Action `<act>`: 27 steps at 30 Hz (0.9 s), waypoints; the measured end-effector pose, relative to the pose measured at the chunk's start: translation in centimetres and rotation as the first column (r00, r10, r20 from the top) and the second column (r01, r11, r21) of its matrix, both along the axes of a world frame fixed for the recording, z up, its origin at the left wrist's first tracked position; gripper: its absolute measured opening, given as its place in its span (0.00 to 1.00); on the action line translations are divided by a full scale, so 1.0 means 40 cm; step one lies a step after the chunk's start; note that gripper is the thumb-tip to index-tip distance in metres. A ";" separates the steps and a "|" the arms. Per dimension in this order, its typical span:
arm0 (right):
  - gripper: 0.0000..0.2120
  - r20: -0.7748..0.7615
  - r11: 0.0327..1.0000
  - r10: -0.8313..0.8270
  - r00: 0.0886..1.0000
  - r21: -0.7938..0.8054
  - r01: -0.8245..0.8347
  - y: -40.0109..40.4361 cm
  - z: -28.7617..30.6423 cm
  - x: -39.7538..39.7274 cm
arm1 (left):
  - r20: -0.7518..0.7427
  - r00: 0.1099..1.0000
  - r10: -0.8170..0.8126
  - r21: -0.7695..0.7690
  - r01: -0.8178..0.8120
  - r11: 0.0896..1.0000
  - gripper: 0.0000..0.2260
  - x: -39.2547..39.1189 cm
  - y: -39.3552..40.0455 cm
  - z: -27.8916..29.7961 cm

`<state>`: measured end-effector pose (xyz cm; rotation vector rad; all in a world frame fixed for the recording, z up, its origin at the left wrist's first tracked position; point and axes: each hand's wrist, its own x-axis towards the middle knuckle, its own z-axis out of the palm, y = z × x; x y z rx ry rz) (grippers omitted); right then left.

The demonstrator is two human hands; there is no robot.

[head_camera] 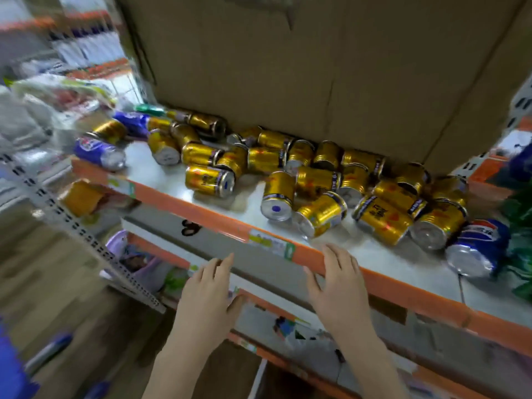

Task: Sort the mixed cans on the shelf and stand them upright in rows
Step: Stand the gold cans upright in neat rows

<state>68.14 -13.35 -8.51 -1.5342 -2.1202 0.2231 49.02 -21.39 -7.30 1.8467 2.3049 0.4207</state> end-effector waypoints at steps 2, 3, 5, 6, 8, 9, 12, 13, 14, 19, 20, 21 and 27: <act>0.22 0.025 1.000 -0.002 1.000 -0.014 0.002 -0.014 0.000 -0.121 | -0.002 1.000 0.029 -0.006 -0.029 1.000 0.32 -0.139 -0.026 0.002; 0.23 0.041 1.000 0.022 0.999 -0.015 -0.021 -0.022 0.000 -0.182 | -0.010 0.999 0.052 0.000 -0.052 0.999 0.31 -0.209 -0.039 0.002; 0.24 0.043 0.997 0.068 0.997 -0.038 -0.066 -0.039 0.007 -0.311 | -0.016 0.994 0.105 -0.009 -0.105 0.994 0.31 -0.351 -0.075 0.002; 0.24 0.037 0.992 0.093 0.995 -0.090 -0.089 -0.047 0.013 -0.353 | -0.025 0.991 0.129 -0.016 -0.129 0.992 0.31 -0.398 -0.085 0.003; 0.27 0.029 0.981 0.141 0.990 -0.137 -0.136 -0.060 0.025 -0.438 | -0.019 0.985 0.173 -0.015 -0.173 0.985 0.32 -0.501 -0.104 0.005; 0.27 0.031 0.982 0.149 0.988 -0.123 -0.144 -0.062 0.029 -0.475 | -0.006 0.982 0.190 -0.008 -0.190 0.982 0.32 -0.545 -0.110 0.009; 0.26 0.039 0.986 0.124 0.991 -0.115 -0.119 -0.057 0.050 -0.546 | 0.038 0.972 0.230 0.008 -0.231 0.973 0.31 -0.623 -0.097 0.027; 0.26 0.051 0.988 0.115 0.992 -0.110 -0.109 -0.046 0.057 -0.560 | 0.059 0.971 0.231 0.017 -0.233 0.972 0.31 -0.637 -0.087 0.030; 0.25 0.062 0.991 0.107 0.992 -0.093 -0.101 -0.032 0.063 -0.572 | 0.075 0.972 0.222 0.030 -0.224 0.974 0.30 -0.647 -0.075 0.030; 0.23 0.039 0.998 0.063 0.997 -0.016 -0.063 0.058 0.088 -0.639 | 0.090 0.985 0.147 0.020 -0.149 0.989 0.28 -0.681 0.010 0.022; 0.23 0.027 0.998 0.062 0.998 -0.011 -0.061 0.080 0.091 -0.657 | 0.077 0.987 0.142 0.016 -0.143 0.990 0.28 -0.692 0.033 0.024; 0.24 0.014 0.998 0.065 0.998 -0.004 -0.065 0.105 0.093 -0.674 | 0.066 0.988 0.139 0.014 -0.140 0.990 0.28 -0.705 0.058 0.026; 0.24 -0.037 0.998 0.054 0.998 0.037 -0.052 0.270 0.109 -0.770 | 0.054 0.987 0.149 0.069 -0.152 0.986 0.28 -0.790 0.240 0.086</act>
